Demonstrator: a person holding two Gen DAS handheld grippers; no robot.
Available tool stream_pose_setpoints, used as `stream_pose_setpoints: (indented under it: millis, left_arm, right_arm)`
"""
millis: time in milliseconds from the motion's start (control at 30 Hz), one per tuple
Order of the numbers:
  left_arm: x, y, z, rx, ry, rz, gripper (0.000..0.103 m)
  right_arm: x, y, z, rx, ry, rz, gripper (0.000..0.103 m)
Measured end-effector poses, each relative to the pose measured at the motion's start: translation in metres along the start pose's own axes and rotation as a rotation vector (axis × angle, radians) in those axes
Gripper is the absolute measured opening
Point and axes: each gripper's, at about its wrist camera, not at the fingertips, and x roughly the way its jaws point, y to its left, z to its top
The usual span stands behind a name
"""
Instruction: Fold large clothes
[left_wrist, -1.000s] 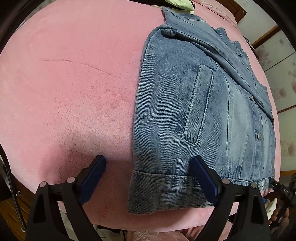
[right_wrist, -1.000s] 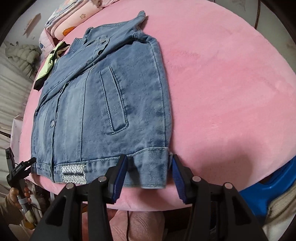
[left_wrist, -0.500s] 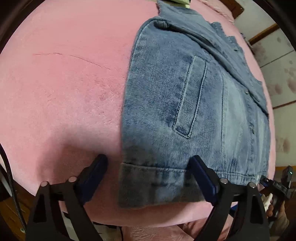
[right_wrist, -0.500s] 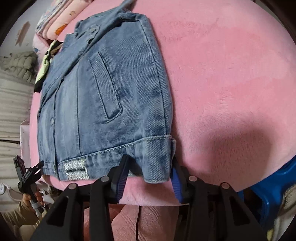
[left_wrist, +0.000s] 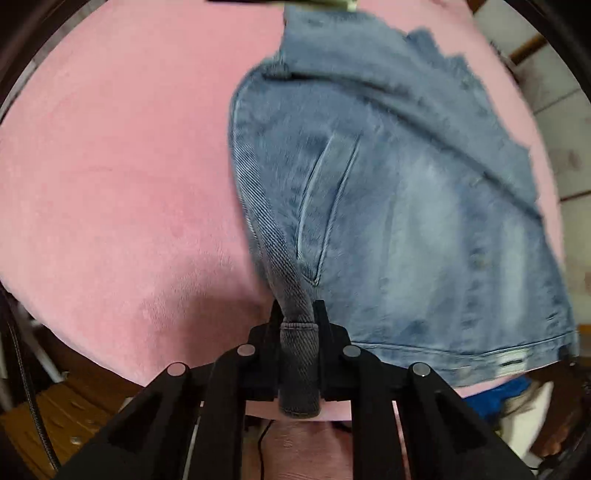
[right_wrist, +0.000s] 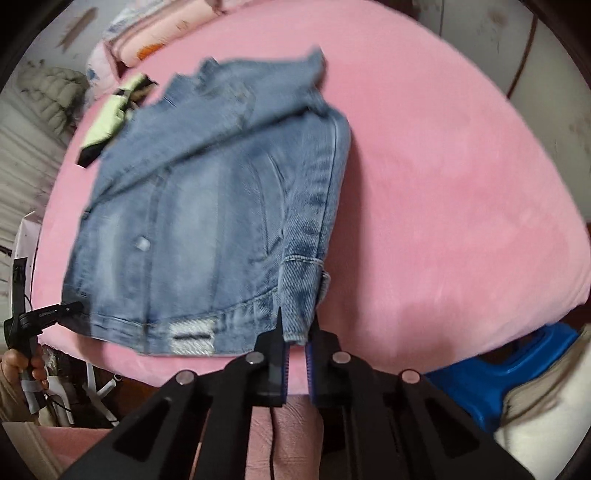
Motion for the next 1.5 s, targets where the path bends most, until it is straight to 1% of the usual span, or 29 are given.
stream_pose_setpoints:
  millis: [67, 133, 233, 267, 433, 500, 567, 633, 700, 733, 867, 933, 1000, 1067, 1100, 1133, 1167, 1200, 1233, 1267, 1300, 1333, 1400, 1433, 1500]
  left_arm:
    - [-0.020, -0.001, 0.006, -0.015, -0.029, -0.046, 0.011]
    - [-0.040, -0.003, 0.013, -0.047, -0.066, -0.101, 0.011]
    - [-0.070, -0.002, 0.021, -0.104, -0.115, -0.181, 0.011]
    - [-0.076, -0.001, 0.023, -0.113, -0.123, -0.197, 0.011]
    - [-0.115, -0.006, 0.049, -0.187, -0.179, -0.312, 0.011]
    - [-0.126, 0.000, 0.060, -0.226, -0.192, -0.342, 0.011]
    - [-0.135, 0.002, 0.077, -0.287, -0.201, -0.370, 0.011]
    - [-0.137, 0.005, 0.095, -0.335, -0.208, -0.380, 0.011]
    - [-0.137, 0.008, 0.120, -0.390, -0.220, -0.373, 0.011]
    - [-0.134, 0.008, 0.133, -0.410, -0.222, -0.364, 0.011]
    - [-0.114, 0.004, 0.194, -0.489, -0.222, -0.324, 0.011]
    - [-0.094, -0.008, 0.230, -0.501, -0.218, -0.289, 0.011]
    - [-0.070, -0.020, 0.266, -0.507, -0.217, -0.243, 0.012]
    - [-0.040, -0.031, 0.300, -0.508, -0.226, -0.166, 0.014]
    - [-0.024, -0.036, 0.314, -0.500, -0.226, -0.141, 0.015]
    - [-0.008, -0.039, 0.328, -0.494, -0.218, -0.129, 0.026]
    - [0.001, -0.040, 0.336, -0.488, -0.217, -0.116, 0.045]
    - [0.010, -0.041, 0.344, -0.479, -0.214, -0.094, 0.056]
    - [0.017, -0.042, 0.351, -0.472, -0.221, -0.077, 0.070]
    - [0.019, -0.042, 0.355, -0.464, -0.238, -0.070, 0.074]
    - [0.021, -0.042, 0.360, -0.451, -0.256, -0.062, 0.074]
    - [0.021, -0.040, 0.362, -0.434, -0.267, -0.053, 0.074]
    - [0.023, -0.038, 0.365, -0.389, -0.276, -0.027, 0.074]
    - [0.025, -0.037, 0.366, -0.350, -0.273, -0.005, 0.074]
    - [0.029, -0.039, 0.364, -0.254, -0.276, 0.013, 0.074]
  right_arm:
    - [-0.022, 0.009, 0.010, -0.001, -0.061, 0.022, 0.005]
    - [-0.037, 0.018, 0.018, 0.002, -0.104, 0.035, 0.005]
    - [-0.057, 0.026, 0.030, 0.014, -0.156, 0.067, 0.005]
    - [-0.063, 0.027, 0.033, 0.017, -0.171, 0.076, 0.005]
    - [-0.089, 0.030, 0.059, 0.054, -0.241, 0.137, 0.005]
    - [-0.094, 0.029, 0.073, 0.078, -0.259, 0.158, 0.005]
    - [-0.096, 0.027, 0.092, 0.104, -0.272, 0.185, 0.005]
    - [-0.096, 0.022, 0.118, 0.132, -0.284, 0.210, 0.005]
    - [-0.092, 0.018, 0.142, 0.155, -0.291, 0.228, 0.005]
    - [-0.088, 0.012, 0.163, 0.173, -0.292, 0.239, 0.005]
    - [-0.063, -0.003, 0.225, 0.218, -0.271, 0.241, 0.005]
    - [-0.037, -0.007, 0.265, 0.230, -0.244, 0.246, 0.005]
    - [-0.012, -0.007, 0.299, 0.221, -0.221, 0.237, 0.005]
    - [0.021, -0.004, 0.332, 0.205, -0.196, 0.212, 0.006]
    - [0.044, -0.003, 0.352, 0.199, -0.178, 0.192, 0.007]
    - [0.058, -0.003, 0.363, 0.202, -0.169, 0.177, 0.011]
    - [0.077, -0.004, 0.377, 0.208, -0.164, 0.157, 0.013]
    - [0.090, -0.004, 0.386, 0.209, -0.157, 0.138, 0.013]
    - [0.110, -0.006, 0.397, 0.214, -0.131, 0.108, 0.018]
    - [0.123, -0.008, 0.402, 0.222, -0.106, 0.097, 0.023]
    - [0.133, -0.009, 0.402, 0.228, -0.089, 0.094, 0.032]
    - [0.144, -0.012, 0.403, 0.232, -0.070, 0.094, 0.034]
    - [0.155, -0.017, 0.401, 0.214, -0.054, 0.091, 0.034]
    - [0.160, -0.020, 0.398, 0.198, -0.043, 0.080, 0.034]
    - [0.168, -0.027, 0.391, 0.172, -0.025, 0.066, 0.034]
